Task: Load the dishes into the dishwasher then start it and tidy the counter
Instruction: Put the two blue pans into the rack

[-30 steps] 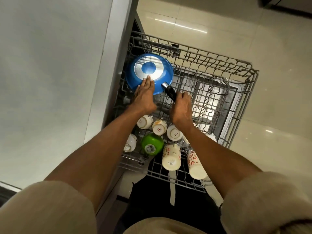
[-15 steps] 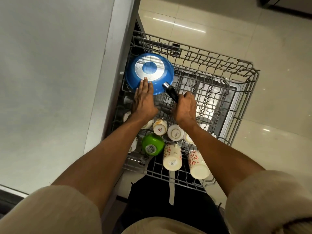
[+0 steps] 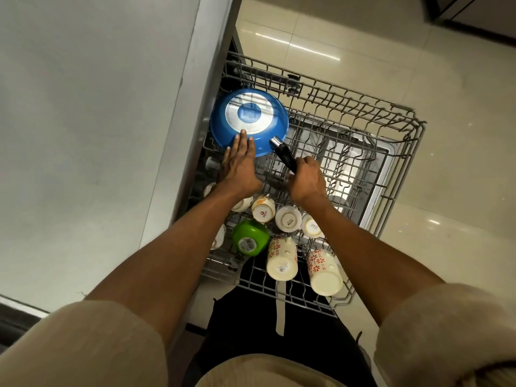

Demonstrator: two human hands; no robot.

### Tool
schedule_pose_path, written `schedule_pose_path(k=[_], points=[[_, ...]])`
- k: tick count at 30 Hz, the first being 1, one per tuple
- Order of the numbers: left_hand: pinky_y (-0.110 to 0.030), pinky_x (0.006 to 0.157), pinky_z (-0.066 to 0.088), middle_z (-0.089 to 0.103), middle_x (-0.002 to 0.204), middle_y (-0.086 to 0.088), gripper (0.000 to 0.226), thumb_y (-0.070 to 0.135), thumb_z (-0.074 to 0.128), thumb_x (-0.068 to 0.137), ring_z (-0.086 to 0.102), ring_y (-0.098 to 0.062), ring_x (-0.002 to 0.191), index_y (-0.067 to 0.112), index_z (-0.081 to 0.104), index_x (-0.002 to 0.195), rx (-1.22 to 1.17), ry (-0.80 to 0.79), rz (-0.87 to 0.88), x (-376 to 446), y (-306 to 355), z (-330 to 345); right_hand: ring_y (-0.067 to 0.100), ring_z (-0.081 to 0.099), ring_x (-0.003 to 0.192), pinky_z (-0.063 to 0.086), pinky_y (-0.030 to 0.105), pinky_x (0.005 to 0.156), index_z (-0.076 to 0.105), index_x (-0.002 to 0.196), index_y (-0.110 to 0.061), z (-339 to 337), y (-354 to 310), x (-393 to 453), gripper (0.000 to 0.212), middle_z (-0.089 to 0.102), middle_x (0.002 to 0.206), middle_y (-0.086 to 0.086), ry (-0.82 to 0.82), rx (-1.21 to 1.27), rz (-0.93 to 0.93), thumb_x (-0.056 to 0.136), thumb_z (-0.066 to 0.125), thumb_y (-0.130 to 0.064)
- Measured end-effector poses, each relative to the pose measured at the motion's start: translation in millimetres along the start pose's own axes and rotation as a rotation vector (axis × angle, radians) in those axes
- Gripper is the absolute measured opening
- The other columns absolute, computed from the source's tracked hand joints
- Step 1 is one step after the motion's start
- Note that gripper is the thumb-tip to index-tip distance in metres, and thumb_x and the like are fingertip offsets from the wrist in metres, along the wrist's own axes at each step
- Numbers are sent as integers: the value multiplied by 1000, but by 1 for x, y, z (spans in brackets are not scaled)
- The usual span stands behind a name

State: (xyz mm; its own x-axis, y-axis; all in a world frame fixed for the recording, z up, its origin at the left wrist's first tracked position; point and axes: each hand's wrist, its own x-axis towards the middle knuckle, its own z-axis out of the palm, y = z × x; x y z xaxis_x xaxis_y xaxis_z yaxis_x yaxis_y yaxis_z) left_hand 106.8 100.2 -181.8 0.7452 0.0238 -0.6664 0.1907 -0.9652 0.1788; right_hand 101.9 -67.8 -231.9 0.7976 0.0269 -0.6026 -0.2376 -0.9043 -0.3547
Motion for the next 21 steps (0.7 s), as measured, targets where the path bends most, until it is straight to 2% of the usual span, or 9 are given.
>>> schedule_pose_path(k=[4, 7, 10, 15, 18, 21], points=[[-38, 125, -4, -20, 164, -8, 109, 16, 68, 79, -17, -21, 152, 12, -6, 158, 24, 9, 25, -16, 5, 3, 30, 45, 128, 40, 45, 113, 35, 149, -7, -10, 2, -17, 75, 47, 139, 13, -30, -116, -98, 88, 72, -32], [-38, 125, -4, -22, 164, -8, 106, 17, 66, 81, -18, -20, 152, 12, -6, 159, 39, 13, 46, -36, 11, 6, 32, 23, 149, 24, 45, 123, 15, 158, -8, -18, -1, -39, 90, 23, 162, 17, -43, -210, -162, 90, 65, -37], [-40, 125, -3, -22, 164, -7, 102, 17, 61, 83, -19, -20, 151, 12, -6, 159, 42, 28, 74, -62, 17, 5, 30, 4, 155, 7, 43, 127, 3, 161, -8, -24, -7, -69, 90, 1, 168, 16, -43, -270, -220, 92, 55, -32], [-41, 125, 1, -19, 164, -9, 100, 21, 60, 84, -16, -22, 152, 12, -8, 158, 98, 164, 153, -115, 26, -5, 27, 1, 156, 6, 43, 127, 5, 161, -9, -39, -19, -123, 93, -2, 169, 12, -5, -262, -349, 88, 56, -36], [-38, 125, 0, -19, 165, -8, 103, 30, 62, 85, -16, -20, 152, 12, -8, 157, 66, 251, 141, -152, 31, -12, 24, -1, 156, 6, 42, 127, 4, 161, -10, -47, -25, -155, 98, -5, 169, 10, 40, -294, -452, 87, 59, -40], [-36, 125, -4, -17, 165, -6, 99, 24, 59, 84, -16, -19, 152, 13, -5, 158, -27, 369, 93, -195, 29, -16, 24, -2, 156, 9, 42, 127, 4, 161, -8, -52, -35, -187, 94, -4, 169, 10, 87, -300, -554, 90, 58, -38]])
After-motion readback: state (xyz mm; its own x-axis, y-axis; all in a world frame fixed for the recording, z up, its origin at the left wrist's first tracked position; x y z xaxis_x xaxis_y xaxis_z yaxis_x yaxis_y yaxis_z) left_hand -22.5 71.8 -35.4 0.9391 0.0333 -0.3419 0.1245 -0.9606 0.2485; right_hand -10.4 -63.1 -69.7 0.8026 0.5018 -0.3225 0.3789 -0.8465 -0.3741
